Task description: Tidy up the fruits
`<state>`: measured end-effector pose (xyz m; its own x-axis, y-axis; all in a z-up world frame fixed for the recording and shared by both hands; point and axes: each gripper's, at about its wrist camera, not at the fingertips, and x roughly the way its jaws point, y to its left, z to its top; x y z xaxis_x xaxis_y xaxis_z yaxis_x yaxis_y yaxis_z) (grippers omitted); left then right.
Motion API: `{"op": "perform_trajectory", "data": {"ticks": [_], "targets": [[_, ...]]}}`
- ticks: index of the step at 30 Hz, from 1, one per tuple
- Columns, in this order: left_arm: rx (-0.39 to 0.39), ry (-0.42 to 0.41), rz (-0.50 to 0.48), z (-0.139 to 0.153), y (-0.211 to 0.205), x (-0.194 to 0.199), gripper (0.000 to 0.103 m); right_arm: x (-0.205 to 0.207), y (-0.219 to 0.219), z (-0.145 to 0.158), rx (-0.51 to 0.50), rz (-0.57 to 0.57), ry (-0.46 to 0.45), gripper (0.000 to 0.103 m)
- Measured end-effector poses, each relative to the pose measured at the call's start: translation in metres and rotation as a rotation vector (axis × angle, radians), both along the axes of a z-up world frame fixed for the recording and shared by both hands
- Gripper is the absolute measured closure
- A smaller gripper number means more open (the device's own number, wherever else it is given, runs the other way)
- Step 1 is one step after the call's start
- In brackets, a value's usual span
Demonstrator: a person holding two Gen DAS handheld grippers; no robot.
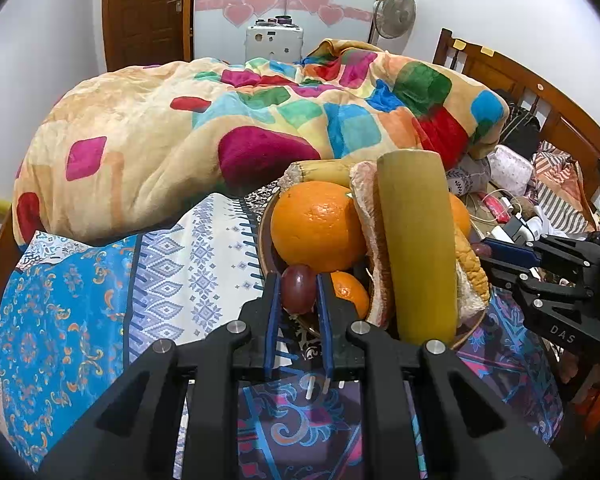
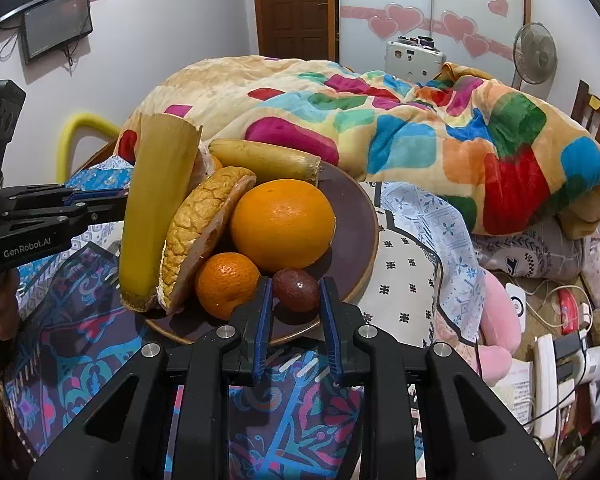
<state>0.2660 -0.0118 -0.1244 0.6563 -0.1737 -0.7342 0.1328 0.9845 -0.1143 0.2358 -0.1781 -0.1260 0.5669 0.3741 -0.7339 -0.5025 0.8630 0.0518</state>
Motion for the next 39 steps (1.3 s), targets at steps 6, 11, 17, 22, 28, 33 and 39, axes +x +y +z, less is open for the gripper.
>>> {"op": "perform_trajectory", "data": {"ticks": [6, 11, 17, 22, 28, 33, 39], "targets": [[-0.007, 0.003, 0.009, 0.001, 0.003, 0.000, 0.074, 0.000, 0.000, 0.000, 0.002, -0.003, -0.001, 0.079], [-0.024, -0.022, -0.004, 0.012, 0.003, -0.010, 0.071, -0.005, -0.004, 0.004, -0.005, -0.022, -0.023, 0.066], [-0.010, -0.097, -0.005, 0.041, -0.001, -0.039, 0.071, -0.024, -0.013, 0.029, 0.038, -0.040, -0.072, 0.065], [-0.002, -0.195, 0.002, 0.076, -0.004, -0.082, 0.071, -0.057, -0.016, 0.069, 0.095, -0.057, -0.165, 0.065], [-0.022, -0.352, 0.013, 0.129, -0.008, -0.157, 0.071, -0.117, -0.019, 0.125, 0.194, -0.062, -0.307, 0.065], [-0.043, -0.480, 0.042, 0.162, -0.009, -0.220, 0.058, -0.178, -0.019, 0.161, 0.260, -0.077, -0.444, 0.058], [-0.024, -0.595, 0.071, 0.183, -0.015, -0.281, 0.044, -0.233, -0.017, 0.184, 0.306, -0.095, -0.570, 0.040]]}}
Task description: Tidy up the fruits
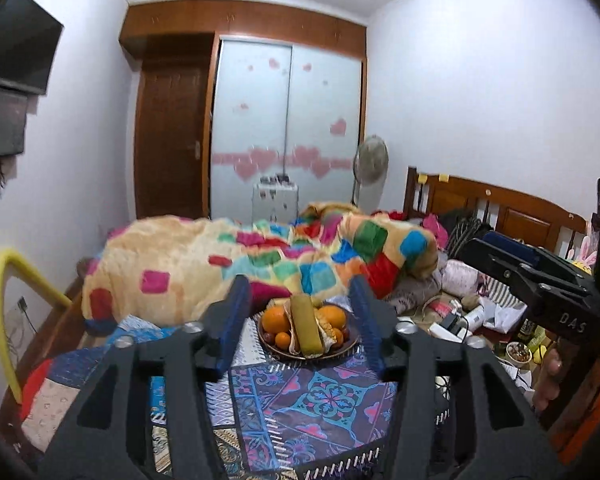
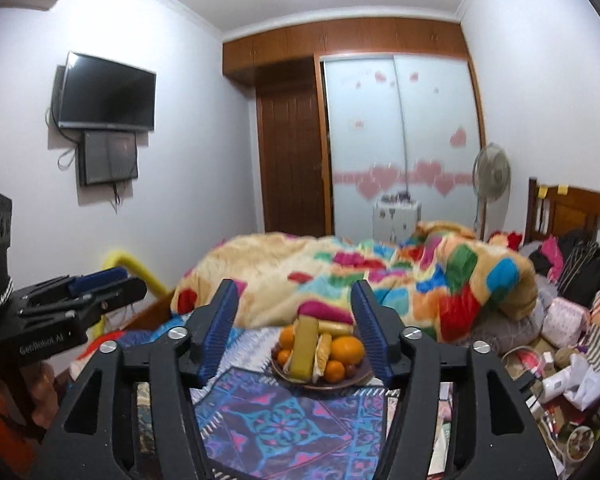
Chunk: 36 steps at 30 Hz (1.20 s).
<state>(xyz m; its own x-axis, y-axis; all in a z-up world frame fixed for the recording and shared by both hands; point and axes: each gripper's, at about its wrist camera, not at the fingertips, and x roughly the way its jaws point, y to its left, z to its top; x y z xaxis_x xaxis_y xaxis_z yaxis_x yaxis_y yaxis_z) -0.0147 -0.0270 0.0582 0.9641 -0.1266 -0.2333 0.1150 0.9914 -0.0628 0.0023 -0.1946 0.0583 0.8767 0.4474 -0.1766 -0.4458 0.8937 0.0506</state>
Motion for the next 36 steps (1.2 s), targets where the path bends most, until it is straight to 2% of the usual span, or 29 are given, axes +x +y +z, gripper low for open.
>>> {"op": "perform_trajectory", "data": {"ticks": [2, 4, 6, 8, 10, 12, 36], "targets": [[0.007, -0.032, 0.010, 0.004, -0.001, -0.015, 0.040, -0.011, 0.002, 0.003, 0.002, -0.013, -0.034, 0.027], [0.016, -0.056, 0.021, 0.007, -0.002, -0.027, 0.035, -0.023, 0.004, 0.006, 0.003, -0.025, -0.065, 0.018], [0.022, -0.069, 0.037, 0.009, -0.002, -0.036, 0.023, -0.029, 0.005, 0.007, 0.005, -0.033, -0.081, 0.015], [0.024, -0.087, 0.053, 0.011, -0.001, -0.046, 0.012, -0.034, 0.006, 0.007, 0.009, -0.040, -0.091, 0.005], [0.023, -0.107, 0.066, 0.012, 0.001, -0.052, 0.006, -0.036, 0.006, 0.006, 0.019, -0.047, -0.099, 0.000], [0.022, -0.121, 0.076, 0.013, 0.004, -0.058, 0.000, -0.040, 0.006, 0.004, 0.019, -0.050, -0.102, 0.000], [0.022, -0.123, 0.086, 0.010, 0.009, -0.066, 0.000, -0.059, 0.008, 0.000, 0.006, -0.068, -0.111, 0.000]]}}
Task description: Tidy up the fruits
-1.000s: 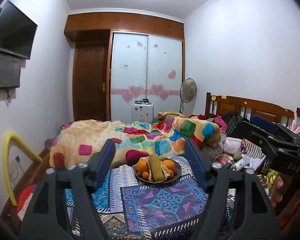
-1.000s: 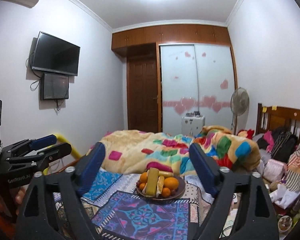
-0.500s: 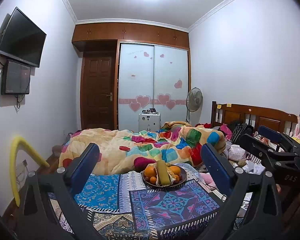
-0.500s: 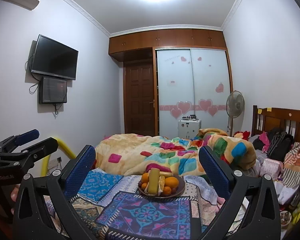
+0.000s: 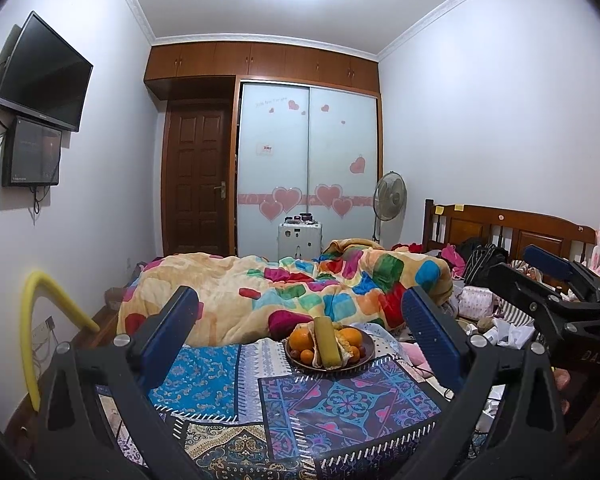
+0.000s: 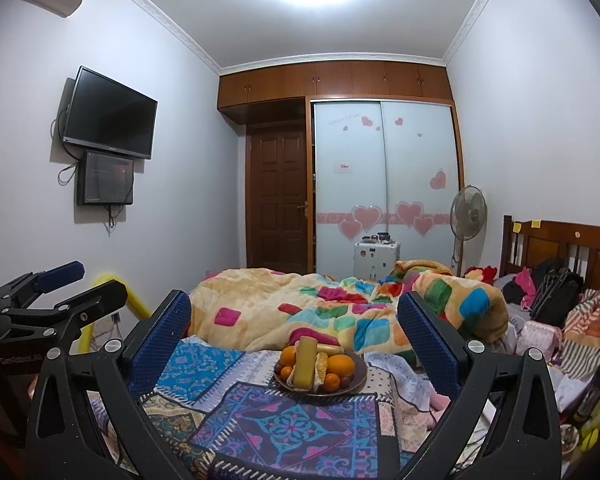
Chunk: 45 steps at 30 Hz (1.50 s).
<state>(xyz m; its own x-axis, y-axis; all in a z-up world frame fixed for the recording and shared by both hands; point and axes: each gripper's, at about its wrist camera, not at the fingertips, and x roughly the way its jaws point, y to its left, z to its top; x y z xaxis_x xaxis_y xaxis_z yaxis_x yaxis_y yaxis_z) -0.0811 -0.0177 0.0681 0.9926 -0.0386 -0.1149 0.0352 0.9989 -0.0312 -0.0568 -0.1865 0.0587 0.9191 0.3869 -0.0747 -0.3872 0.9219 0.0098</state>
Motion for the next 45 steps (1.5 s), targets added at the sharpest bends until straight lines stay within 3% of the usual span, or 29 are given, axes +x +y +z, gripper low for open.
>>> {"op": "perform_trajectory", "data": {"ticks": [45], "targets": [[-0.011, 0.030, -0.002, -0.011, -0.005, 0.016, 0.000, 0.005, -0.005, -0.003, 0.018, -0.001, 0.028, 0.000]]}}
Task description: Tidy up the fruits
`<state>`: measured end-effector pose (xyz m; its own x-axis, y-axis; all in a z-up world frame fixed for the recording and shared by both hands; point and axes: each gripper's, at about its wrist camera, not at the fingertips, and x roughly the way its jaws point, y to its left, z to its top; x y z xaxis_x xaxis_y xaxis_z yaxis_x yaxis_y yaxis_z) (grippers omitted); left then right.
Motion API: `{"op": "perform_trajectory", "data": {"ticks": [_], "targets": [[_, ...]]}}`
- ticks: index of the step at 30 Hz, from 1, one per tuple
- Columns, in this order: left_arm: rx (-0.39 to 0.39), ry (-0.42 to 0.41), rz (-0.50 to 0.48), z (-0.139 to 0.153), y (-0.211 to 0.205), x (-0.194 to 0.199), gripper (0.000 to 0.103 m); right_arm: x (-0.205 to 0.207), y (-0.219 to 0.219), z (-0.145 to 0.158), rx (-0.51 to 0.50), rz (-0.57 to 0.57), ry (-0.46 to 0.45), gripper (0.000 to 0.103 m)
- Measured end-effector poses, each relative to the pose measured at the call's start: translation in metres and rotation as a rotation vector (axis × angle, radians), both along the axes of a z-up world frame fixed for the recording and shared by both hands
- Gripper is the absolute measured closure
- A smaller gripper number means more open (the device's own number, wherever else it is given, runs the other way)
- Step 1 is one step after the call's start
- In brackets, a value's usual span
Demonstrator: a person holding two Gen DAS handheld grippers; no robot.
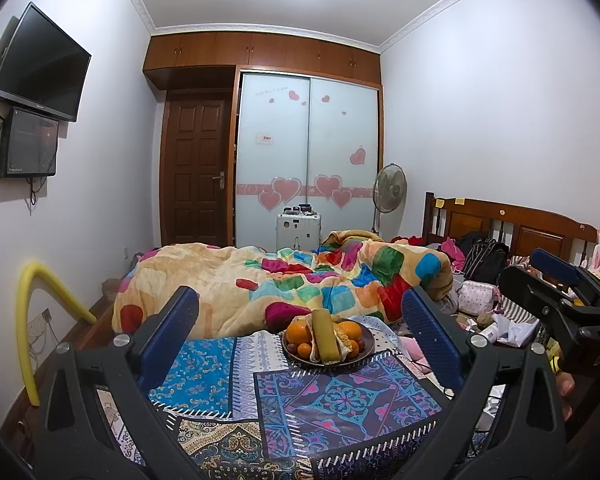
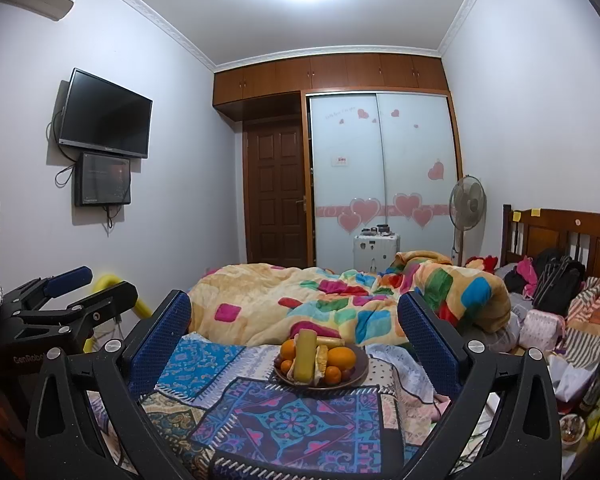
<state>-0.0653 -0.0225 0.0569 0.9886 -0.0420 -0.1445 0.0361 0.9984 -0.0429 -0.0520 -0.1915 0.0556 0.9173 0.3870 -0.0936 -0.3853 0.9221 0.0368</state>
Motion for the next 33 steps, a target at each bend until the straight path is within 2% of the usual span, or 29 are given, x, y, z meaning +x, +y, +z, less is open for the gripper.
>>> {"op": "perform_trajectory", "data": {"ticks": [33], "targets": [[0.009, 0.015, -0.030, -0.0028, -0.0005, 0.0039, 0.000, 0.0018, -0.0012, -0.0008, 0.001, -0.003, 0.010, 0.000]]}}
